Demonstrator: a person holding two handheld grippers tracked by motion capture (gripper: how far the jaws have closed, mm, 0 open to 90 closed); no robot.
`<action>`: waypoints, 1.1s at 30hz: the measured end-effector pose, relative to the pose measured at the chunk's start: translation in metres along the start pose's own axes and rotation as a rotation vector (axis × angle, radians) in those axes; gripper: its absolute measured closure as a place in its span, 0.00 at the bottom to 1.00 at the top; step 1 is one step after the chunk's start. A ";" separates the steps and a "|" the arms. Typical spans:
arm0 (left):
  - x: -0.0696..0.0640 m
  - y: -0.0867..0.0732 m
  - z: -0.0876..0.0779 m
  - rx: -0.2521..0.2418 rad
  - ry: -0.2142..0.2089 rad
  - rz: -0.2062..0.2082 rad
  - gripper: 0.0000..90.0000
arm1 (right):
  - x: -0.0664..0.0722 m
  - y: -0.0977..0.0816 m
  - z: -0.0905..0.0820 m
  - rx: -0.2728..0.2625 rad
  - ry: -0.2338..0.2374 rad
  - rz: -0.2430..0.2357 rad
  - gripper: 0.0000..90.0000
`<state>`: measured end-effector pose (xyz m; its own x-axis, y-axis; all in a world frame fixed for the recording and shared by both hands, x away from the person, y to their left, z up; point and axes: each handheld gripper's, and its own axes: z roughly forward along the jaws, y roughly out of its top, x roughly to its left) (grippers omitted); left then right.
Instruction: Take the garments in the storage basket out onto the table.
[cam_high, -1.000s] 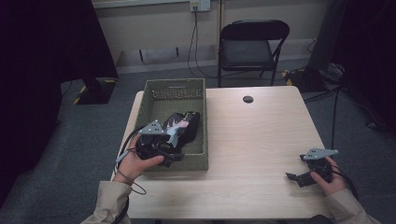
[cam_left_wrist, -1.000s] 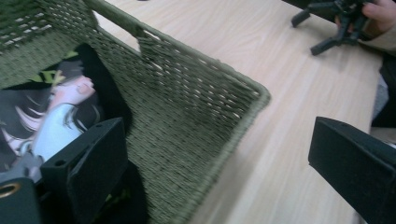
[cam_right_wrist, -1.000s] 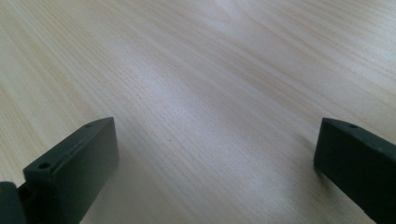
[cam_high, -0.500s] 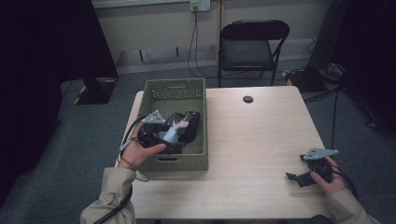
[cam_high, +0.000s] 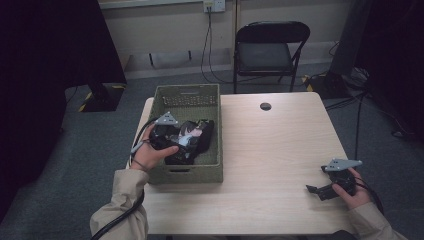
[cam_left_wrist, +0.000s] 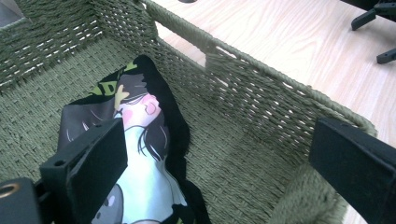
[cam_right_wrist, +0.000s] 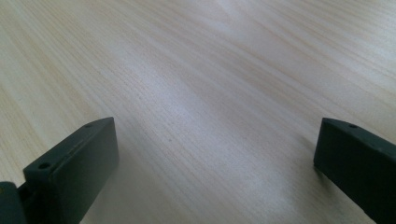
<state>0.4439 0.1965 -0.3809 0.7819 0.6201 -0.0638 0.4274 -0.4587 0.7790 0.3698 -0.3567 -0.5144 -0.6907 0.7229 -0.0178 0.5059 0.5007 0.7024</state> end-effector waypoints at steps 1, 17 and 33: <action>0.001 0.001 0.001 0.000 0.000 0.002 0.04 | 0.000 0.000 0.000 0.000 0.000 0.000 0.00; 0.017 0.002 0.019 0.000 0.015 -0.029 0.04 | 0.000 0.000 0.000 0.000 0.000 0.000 0.00; 0.033 -0.001 0.033 0.011 0.052 -0.064 0.04 | 0.000 0.000 0.000 0.000 0.000 0.000 0.00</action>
<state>0.4842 0.1962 -0.4046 0.7286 0.6802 -0.0807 0.4806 -0.4237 0.7678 0.3698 -0.3567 -0.5144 -0.6907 0.7229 -0.0177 0.5060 0.5006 0.7024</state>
